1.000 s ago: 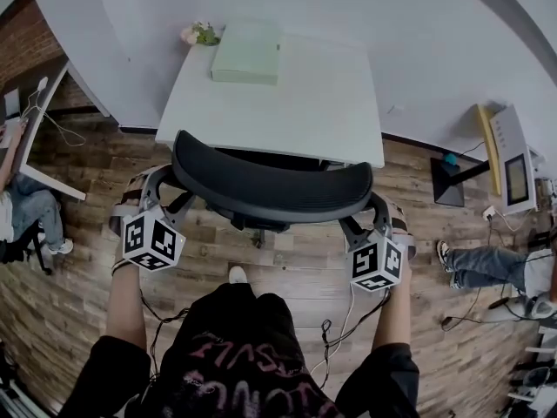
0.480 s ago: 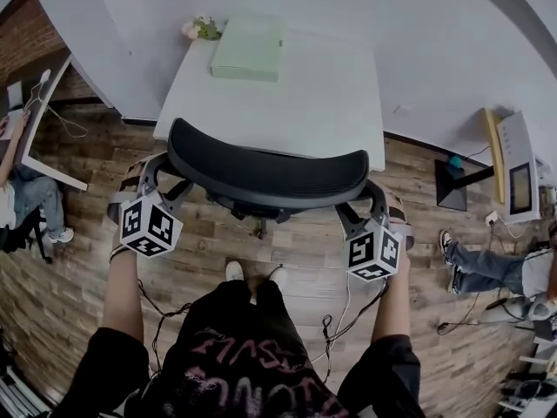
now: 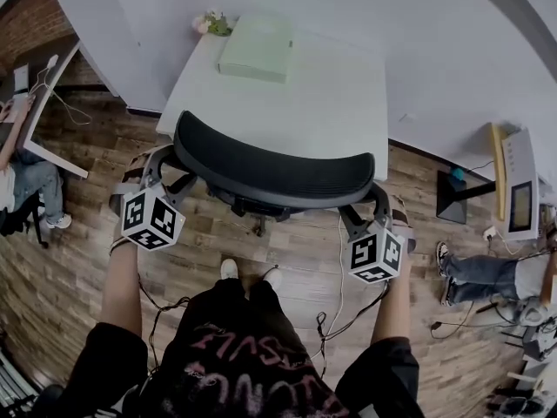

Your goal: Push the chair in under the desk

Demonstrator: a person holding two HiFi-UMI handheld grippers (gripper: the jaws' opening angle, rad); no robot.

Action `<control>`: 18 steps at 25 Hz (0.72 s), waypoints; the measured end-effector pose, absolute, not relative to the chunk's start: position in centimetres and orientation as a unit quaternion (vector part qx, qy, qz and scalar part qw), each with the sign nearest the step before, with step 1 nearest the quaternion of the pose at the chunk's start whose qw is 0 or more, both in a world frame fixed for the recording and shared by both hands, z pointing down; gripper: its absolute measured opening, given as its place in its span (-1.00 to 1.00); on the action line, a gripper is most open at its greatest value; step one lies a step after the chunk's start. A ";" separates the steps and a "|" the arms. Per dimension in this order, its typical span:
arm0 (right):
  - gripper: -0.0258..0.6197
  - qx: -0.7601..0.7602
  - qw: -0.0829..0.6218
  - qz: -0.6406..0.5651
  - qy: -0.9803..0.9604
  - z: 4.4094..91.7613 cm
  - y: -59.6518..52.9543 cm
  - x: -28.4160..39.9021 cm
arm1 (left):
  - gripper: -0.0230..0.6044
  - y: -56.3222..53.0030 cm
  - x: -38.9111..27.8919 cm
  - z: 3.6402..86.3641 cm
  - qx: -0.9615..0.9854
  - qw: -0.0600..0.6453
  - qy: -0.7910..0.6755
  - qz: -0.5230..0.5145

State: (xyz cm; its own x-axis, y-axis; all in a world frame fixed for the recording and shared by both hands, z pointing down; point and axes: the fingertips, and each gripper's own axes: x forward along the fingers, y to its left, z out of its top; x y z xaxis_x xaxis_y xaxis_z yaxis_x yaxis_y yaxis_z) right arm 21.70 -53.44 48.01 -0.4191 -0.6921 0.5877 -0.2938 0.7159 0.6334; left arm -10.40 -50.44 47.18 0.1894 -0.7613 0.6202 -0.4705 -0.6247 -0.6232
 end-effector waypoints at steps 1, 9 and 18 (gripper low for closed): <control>-0.10 0.303 0.445 -0.224 -0.812 48.1 -53.4 21.7 | -0.09 -50.4 -10.4 47.2 -0.756 0.148 0.407 -0.490; -0.10 0.302 0.435 -0.231 -0.816 48.2 -52.9 21.7 | -0.07 -50.1 -10.3 47.5 -0.754 0.141 0.415 -0.490; -0.10 0.304 0.392 -0.212 -0.842 47.2 -51.8 22.1 | -0.07 -49.3 -10.1 47.3 -0.736 0.141 0.438 -0.497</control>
State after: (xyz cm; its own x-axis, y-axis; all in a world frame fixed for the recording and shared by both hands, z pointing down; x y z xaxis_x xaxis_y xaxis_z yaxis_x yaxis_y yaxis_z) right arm 22.10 -51.83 47.20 -0.5084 -0.6786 0.5302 -0.3458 0.7247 0.5960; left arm -10.08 -49.33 47.25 0.1230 -0.7849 0.6073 -0.5045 -0.5764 -0.6428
